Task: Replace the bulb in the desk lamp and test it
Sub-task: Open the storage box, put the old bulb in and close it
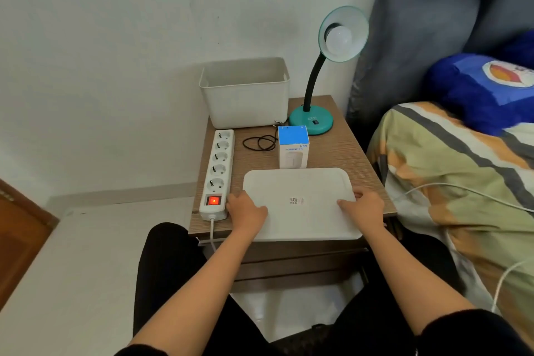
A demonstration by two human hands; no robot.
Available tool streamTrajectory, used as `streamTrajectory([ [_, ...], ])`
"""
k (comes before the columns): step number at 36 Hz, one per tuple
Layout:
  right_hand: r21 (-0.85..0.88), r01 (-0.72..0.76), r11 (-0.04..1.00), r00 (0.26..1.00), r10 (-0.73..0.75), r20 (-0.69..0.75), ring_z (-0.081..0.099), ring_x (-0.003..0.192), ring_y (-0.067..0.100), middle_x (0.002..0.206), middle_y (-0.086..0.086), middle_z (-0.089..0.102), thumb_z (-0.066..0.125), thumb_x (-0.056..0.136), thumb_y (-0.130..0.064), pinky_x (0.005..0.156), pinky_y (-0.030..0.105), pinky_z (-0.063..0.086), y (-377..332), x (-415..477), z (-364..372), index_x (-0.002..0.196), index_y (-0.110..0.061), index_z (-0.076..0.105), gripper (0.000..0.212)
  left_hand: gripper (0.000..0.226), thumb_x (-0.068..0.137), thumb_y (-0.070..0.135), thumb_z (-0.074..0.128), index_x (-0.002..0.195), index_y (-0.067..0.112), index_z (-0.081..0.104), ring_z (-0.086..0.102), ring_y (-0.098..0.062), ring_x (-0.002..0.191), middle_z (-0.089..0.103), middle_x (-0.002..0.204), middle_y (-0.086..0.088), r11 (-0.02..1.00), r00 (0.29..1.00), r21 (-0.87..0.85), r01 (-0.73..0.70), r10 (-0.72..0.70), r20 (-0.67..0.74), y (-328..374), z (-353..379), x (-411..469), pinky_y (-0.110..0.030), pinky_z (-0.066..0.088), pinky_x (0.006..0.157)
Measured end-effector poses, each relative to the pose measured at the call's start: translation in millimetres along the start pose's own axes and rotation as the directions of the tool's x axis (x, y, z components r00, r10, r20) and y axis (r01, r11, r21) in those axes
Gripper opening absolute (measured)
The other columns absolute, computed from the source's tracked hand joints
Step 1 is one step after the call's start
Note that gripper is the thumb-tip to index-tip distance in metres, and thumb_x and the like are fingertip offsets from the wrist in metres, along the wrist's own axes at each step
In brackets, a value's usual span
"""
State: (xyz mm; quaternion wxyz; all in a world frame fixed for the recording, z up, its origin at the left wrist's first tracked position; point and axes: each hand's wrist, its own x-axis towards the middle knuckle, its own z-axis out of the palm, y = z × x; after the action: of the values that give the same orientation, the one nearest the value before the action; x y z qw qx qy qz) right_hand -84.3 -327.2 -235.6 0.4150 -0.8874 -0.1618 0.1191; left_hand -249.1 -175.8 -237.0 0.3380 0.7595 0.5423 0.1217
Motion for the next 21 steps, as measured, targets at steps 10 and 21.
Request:
streamTrajectory([
  [10, 0.226, 0.007, 0.974, 0.992, 0.023, -0.127, 0.062, 0.099, 0.03, 0.108, 0.019, 0.066, 0.074, 0.071, -0.005, 0.083, 0.034, 0.049, 8, -9, -6, 0.112, 0.001, 0.061, 0.043, 0.05, 0.074, 0.016, 0.074, 0.118, 0.008, 0.052, 0.043, -0.029, 0.115, 0.043, 0.122, -0.013, 0.962, 0.993, -0.254, -0.099, 0.077, -0.094, 0, -1, -9, -0.032, 0.037, 0.094],
  [21, 0.348, 0.131, 0.928, 0.976, -0.059, -0.211, 0.058, 0.101, 0.019, 0.118, 0.01, 0.063, 0.073, 0.076, -0.013, 0.088, 0.031, 0.048, -23, -12, -30, 0.12, -0.008, 0.057, 0.047, 0.069, 0.077, 0.02, 0.074, 0.138, 0.016, 0.041, 0.045, -0.021, 0.122, 0.045, 0.135, -0.005, 0.851, 0.944, -0.414, -0.323, 0.258, -0.207, 18, -47, -9, -0.038, 0.042, 0.102],
])
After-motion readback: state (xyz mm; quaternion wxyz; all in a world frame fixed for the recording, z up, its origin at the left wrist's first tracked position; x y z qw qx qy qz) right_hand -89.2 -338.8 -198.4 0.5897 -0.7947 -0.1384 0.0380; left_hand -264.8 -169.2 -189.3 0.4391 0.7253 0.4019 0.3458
